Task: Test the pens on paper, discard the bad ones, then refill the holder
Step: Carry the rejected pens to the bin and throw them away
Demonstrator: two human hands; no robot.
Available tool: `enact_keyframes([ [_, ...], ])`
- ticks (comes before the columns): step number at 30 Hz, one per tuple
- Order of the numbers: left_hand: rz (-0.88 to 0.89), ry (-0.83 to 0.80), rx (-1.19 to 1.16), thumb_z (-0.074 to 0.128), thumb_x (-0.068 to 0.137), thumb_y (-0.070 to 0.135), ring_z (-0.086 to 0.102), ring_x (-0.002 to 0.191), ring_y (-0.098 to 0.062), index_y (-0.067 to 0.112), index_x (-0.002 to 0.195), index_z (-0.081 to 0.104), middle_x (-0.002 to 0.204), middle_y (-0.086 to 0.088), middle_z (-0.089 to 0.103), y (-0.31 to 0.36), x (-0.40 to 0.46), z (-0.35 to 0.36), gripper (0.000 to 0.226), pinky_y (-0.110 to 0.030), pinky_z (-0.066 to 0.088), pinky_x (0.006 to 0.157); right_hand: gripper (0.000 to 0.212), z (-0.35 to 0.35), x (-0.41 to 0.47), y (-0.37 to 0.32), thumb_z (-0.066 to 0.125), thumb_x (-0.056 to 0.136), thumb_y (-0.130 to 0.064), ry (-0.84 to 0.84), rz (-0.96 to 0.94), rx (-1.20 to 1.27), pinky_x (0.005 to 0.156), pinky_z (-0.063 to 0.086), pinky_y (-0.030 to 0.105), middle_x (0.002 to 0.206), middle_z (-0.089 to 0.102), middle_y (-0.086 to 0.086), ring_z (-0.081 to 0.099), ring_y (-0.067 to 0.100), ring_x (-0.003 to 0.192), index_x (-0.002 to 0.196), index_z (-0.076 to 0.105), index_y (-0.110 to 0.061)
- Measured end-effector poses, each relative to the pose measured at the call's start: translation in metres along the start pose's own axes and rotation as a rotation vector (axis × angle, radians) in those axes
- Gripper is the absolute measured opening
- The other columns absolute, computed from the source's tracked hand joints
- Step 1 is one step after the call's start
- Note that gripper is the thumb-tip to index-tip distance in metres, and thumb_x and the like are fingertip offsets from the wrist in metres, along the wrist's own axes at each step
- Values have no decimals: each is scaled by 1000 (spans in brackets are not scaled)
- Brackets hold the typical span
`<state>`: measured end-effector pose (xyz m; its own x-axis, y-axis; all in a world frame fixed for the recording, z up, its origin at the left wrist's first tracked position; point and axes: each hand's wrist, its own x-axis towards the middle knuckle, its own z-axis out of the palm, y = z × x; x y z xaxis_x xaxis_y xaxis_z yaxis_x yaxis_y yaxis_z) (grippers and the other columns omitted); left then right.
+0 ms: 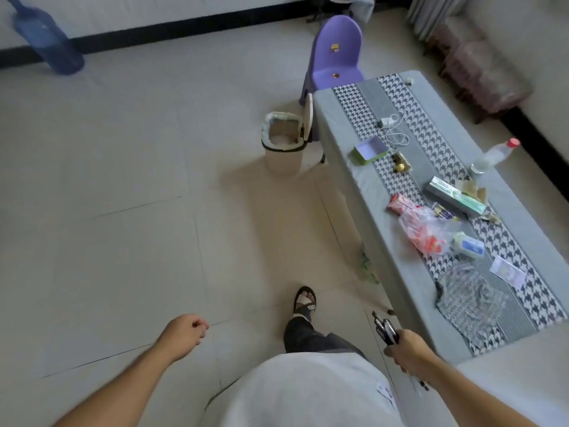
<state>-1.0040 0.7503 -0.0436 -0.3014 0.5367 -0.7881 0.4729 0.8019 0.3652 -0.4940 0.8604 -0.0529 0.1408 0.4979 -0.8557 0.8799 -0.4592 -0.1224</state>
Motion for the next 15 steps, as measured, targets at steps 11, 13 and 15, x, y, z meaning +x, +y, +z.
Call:
enact_keyframes([
  [11, -12, 32, -98, 58, 92, 12, 71, 75, -20, 18, 85, 72, 84, -5, 74, 129, 111, -102, 16, -32, 55, 76, 9, -157, 100, -250, 66, 84, -14, 109, -222, -74, 36, 39, 16, 58, 60, -2, 54, 11, 46, 83, 60, -9],
  [13, -17, 18, -104, 58, 92, 11, 70, 73, -20, 14, 84, 72, 84, -8, 74, 145, 141, -123, 16, -33, 55, 74, 10, -169, 116, -295, 66, 87, -17, 97, -245, -99, 33, 32, 11, 62, 57, -4, 52, 7, 49, 87, 59, -9],
  [15, -13, 9, -110, 58, 92, 10, 67, 71, -21, 10, 84, 71, 85, -12, 73, 161, 176, -147, 16, -38, 56, 77, 15, -177, 133, -333, 65, 87, -18, 75, -245, -110, 38, 39, 13, 67, 60, -2, 57, 11, 54, 94, 62, -5],
])
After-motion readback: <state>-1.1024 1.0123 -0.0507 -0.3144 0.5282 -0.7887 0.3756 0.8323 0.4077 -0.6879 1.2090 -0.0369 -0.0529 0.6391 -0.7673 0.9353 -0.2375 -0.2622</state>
